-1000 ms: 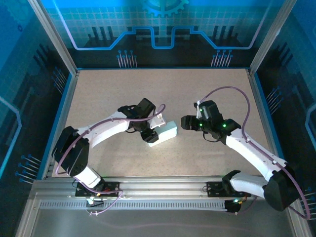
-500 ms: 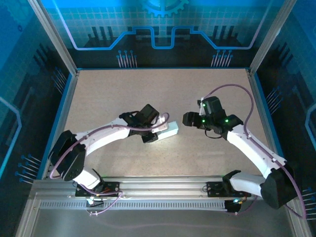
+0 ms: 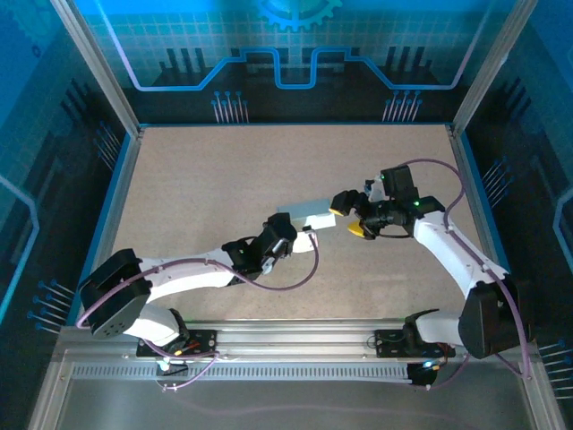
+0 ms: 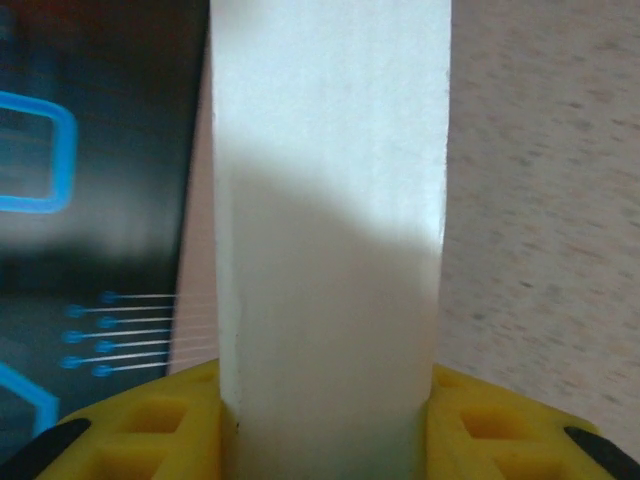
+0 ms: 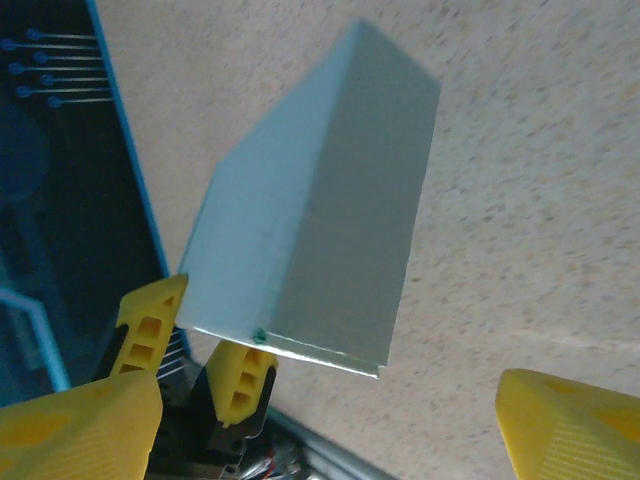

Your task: Fold the paper box

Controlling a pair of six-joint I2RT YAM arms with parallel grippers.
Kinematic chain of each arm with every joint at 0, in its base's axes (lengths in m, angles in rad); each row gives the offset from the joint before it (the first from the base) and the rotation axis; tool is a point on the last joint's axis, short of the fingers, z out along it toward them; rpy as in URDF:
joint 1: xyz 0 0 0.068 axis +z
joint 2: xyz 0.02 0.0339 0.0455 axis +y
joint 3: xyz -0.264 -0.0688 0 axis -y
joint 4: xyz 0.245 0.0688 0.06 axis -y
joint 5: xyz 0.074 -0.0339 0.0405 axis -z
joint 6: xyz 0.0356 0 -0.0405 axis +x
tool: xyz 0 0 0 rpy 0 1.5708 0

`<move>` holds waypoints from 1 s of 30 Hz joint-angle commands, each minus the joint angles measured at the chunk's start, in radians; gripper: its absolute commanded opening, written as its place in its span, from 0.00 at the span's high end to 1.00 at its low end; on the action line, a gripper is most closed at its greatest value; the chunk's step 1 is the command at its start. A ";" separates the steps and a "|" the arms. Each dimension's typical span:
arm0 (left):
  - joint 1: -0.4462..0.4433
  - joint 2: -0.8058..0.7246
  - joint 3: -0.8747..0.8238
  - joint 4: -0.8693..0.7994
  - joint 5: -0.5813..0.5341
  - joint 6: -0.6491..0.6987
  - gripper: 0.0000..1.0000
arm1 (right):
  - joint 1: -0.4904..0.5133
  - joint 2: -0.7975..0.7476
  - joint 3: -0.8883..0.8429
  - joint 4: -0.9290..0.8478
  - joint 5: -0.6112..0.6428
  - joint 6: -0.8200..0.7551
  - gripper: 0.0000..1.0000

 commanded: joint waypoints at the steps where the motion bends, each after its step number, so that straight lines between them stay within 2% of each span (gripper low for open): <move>1: -0.014 -0.027 -0.010 0.183 -0.087 0.094 0.64 | -0.014 0.010 -0.033 0.081 -0.127 0.094 0.13; 9: -0.028 -0.031 -0.015 0.194 -0.085 0.089 0.64 | -0.033 0.009 -0.092 0.254 -0.193 0.209 0.27; 13: -0.029 -0.026 -0.021 0.202 -0.087 0.083 0.63 | -0.062 0.002 -0.133 0.377 -0.225 0.302 0.23; 21: -0.031 0.004 -0.011 0.206 -0.087 0.078 0.63 | -0.069 0.015 -0.151 0.506 -0.259 0.372 0.17; 26: -0.031 0.005 -0.012 0.211 -0.087 0.074 0.63 | -0.087 -0.002 -0.164 0.487 -0.238 0.368 0.15; 28: -0.032 -0.001 -0.012 0.220 -0.086 0.076 0.63 | -0.091 0.007 -0.169 0.494 -0.240 0.378 0.19; 30: -0.032 -0.002 -0.014 0.223 -0.087 0.082 0.62 | -0.089 0.019 -0.166 0.504 -0.248 0.387 0.29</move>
